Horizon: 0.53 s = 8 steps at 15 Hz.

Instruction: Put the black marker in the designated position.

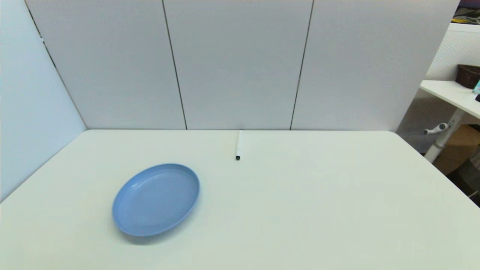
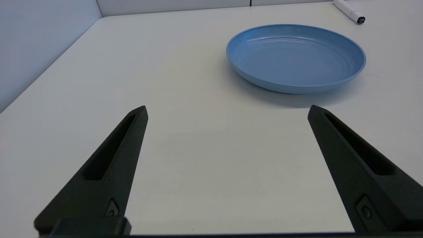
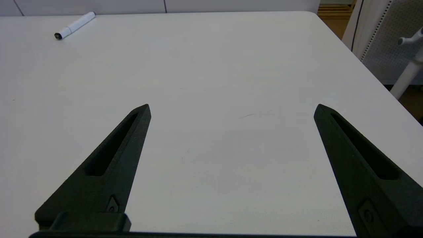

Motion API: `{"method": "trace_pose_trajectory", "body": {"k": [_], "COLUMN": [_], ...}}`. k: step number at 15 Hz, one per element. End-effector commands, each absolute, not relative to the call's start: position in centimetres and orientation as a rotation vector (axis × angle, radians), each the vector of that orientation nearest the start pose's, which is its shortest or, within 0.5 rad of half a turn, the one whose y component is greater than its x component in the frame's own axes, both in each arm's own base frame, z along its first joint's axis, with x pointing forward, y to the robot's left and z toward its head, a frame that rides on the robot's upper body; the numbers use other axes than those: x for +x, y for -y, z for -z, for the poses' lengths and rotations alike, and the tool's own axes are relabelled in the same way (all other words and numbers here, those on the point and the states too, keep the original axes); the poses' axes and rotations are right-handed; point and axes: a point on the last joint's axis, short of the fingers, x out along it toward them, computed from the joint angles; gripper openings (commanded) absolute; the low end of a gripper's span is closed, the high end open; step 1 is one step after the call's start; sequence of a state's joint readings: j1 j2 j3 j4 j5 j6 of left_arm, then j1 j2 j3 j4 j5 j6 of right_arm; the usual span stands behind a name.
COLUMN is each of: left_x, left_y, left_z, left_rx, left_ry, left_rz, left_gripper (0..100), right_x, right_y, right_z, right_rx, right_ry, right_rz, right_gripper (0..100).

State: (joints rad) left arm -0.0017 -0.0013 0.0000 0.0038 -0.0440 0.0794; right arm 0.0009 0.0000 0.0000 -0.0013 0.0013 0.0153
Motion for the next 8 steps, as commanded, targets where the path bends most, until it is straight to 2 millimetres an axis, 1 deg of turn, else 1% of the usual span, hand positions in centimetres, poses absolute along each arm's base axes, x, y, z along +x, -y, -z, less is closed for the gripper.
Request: {"method": "trace_pose_trajectory", "body": {"k": [1, 8], "left_x": [-2.29, -2.28], "left_y": [0.10, 0.10], "left_z": [-7.51, -7.52], "left_rx": [0.080, 0.080], "left_ry": [0.000, -0.001], "left_rz": [0.046, 0.046], "left_gripper": [100, 100], "right_x": [-2.28, -2.28], "right_y": [0.00, 0.00], "right_z": [-7.56, -7.56], "right_rx": [0.015, 0.015], "right_ry": [0.002, 0.002], "right_rz": [-0.003, -0.003], "right_gripper": [100, 100]}}
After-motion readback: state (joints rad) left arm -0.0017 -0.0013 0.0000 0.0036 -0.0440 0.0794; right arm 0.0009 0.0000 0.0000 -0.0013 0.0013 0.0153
